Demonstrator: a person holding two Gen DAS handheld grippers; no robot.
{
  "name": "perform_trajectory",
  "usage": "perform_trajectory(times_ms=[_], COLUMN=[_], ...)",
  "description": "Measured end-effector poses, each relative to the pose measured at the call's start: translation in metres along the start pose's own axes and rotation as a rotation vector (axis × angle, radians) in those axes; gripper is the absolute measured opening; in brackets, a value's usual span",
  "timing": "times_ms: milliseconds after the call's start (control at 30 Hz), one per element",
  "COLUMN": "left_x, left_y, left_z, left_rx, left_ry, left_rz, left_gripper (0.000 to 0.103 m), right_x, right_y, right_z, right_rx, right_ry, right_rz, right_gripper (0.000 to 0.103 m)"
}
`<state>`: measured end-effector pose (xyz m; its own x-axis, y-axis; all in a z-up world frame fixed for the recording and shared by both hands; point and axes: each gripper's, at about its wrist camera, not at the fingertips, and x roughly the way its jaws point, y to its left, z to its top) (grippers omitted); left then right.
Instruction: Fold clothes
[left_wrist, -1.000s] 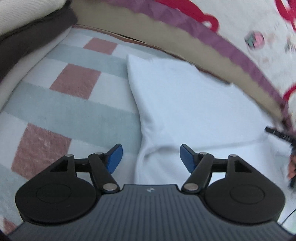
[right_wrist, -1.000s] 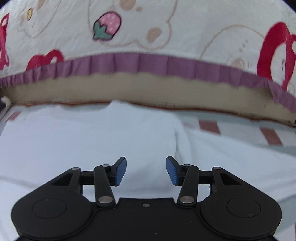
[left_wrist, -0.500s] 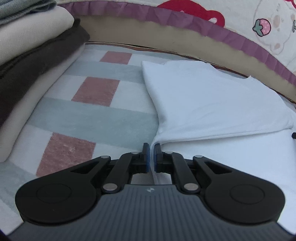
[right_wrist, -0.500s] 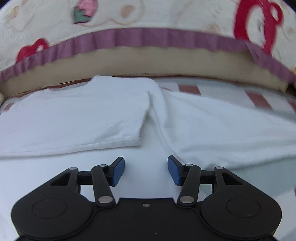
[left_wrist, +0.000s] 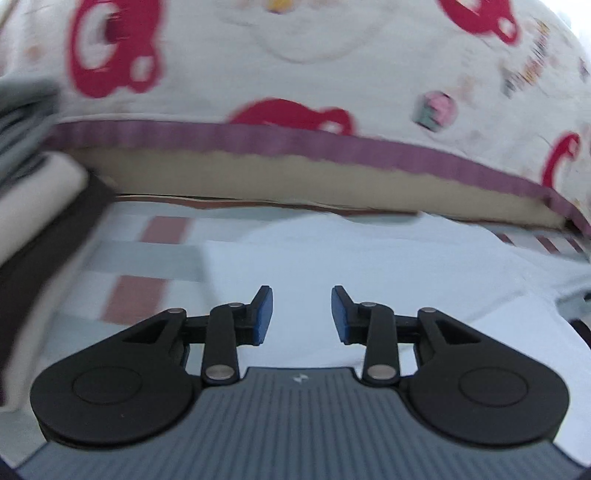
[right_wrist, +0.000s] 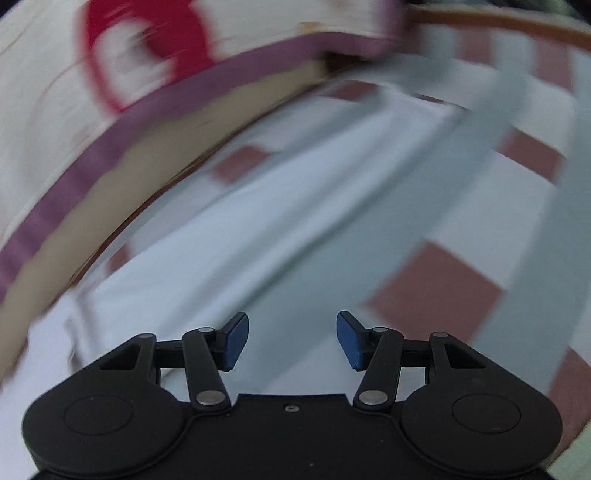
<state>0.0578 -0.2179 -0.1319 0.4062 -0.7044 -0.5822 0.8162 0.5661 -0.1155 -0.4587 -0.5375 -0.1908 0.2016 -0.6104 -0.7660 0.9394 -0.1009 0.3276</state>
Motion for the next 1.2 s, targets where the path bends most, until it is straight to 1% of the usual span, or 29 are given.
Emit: perform_trajectory(times_ms=[67,100,167,233,267,333,367,433,467,533,600,667,700,733,767,800,867,900,933,1000,1067,1200], left_x=[0.012,0.018,0.032,0.046,0.055,0.074,0.084,0.100,0.109,0.119,0.124,0.128,0.129,0.131,0.130,0.128,0.124,0.122,0.121,0.117,0.115,0.108], left_y=[-0.029,-0.045,-0.079,-0.111,-0.128,-0.151,-0.163,-0.185,-0.197,-0.212,-0.213,-0.206,-0.201,-0.196,-0.190,-0.184,-0.174,-0.172,-0.169,-0.164,-0.158,-0.152], left_z=[-0.003,-0.005,-0.008,-0.008,-0.005,0.004,0.008,0.014,0.015,0.013,0.008,0.003,0.001,-0.001,-0.003,-0.006,-0.007,-0.008,-0.009,-0.012,-0.015,-0.015], left_rx=[0.038,0.060,0.128,0.175,0.165,0.100,0.068,0.021,0.020,0.043,0.053,0.042,0.037,0.031,0.023,0.012,0.001,0.006,0.012,0.022,0.007,-0.009], left_ry=[0.037,0.057,0.090,0.118,0.123,0.143,0.153,0.175,0.191,0.218,0.238,0.254,0.261,0.268,0.273,0.277,0.279,0.282,0.284,0.290,0.298,0.289], left_rz=[-0.053,-0.080,-0.120,-0.145,-0.149,-0.193,-0.215,-0.267,-0.264,-0.228,-0.202,-0.189,-0.178,-0.166,-0.149,-0.136,-0.123,-0.117,-0.111,-0.091,-0.084,-0.080], left_gripper=[0.041,0.042,0.043,0.044,0.044,0.044,0.044,0.044,0.044,0.044,0.044,0.044,0.044,0.044,0.044,0.044,0.044,0.044,0.044,0.044,0.044,0.044], right_x=[-0.001,0.000,0.001,0.009,0.017,0.031,0.036,0.047,0.053,0.062,0.071,0.076,0.079,0.081,0.081,0.076,0.059,0.052,0.050,0.050,0.053,0.055], right_y=[-0.013,-0.015,-0.023,-0.034,-0.039,-0.048,-0.049,-0.050,-0.050,-0.046,-0.036,-0.020,-0.013,-0.008,-0.005,-0.005,-0.008,-0.008,-0.007,-0.006,-0.005,0.008], right_z=[0.005,0.009,0.018,0.029,0.034,0.043,0.046,0.054,0.058,0.068,0.077,0.081,0.083,0.084,0.086,0.088,0.090,0.091,0.092,0.094,0.094,0.089], right_rx=[0.017,0.002,-0.017,0.002,0.028,0.079,0.105,0.171,0.199,0.199,0.138,-0.006,-0.075,-0.129,-0.159,-0.142,-0.089,-0.079,-0.097,-0.115,-0.106,-0.180], right_ry=[-0.032,-0.049,-0.106,-0.142,-0.134,-0.126,-0.139,-0.159,-0.168,-0.186,-0.204,-0.205,-0.199,-0.188,-0.184,-0.202,-0.270,-0.298,-0.308,-0.303,-0.283,-0.268], right_rz=[-0.007,-0.021,-0.011,-0.008,-0.012,-0.010,0.015,0.071,0.093,0.089,0.050,-0.014,-0.044,-0.067,-0.081,-0.073,-0.044,-0.039,-0.051,-0.076,-0.089,-0.174], right_gripper=[0.058,0.058,0.059,0.059,0.059,0.060,0.060,0.064,0.064,0.064,0.064,0.062,0.040,0.010,0.010,0.009,0.009,0.009,0.008,0.008,0.008,0.008])
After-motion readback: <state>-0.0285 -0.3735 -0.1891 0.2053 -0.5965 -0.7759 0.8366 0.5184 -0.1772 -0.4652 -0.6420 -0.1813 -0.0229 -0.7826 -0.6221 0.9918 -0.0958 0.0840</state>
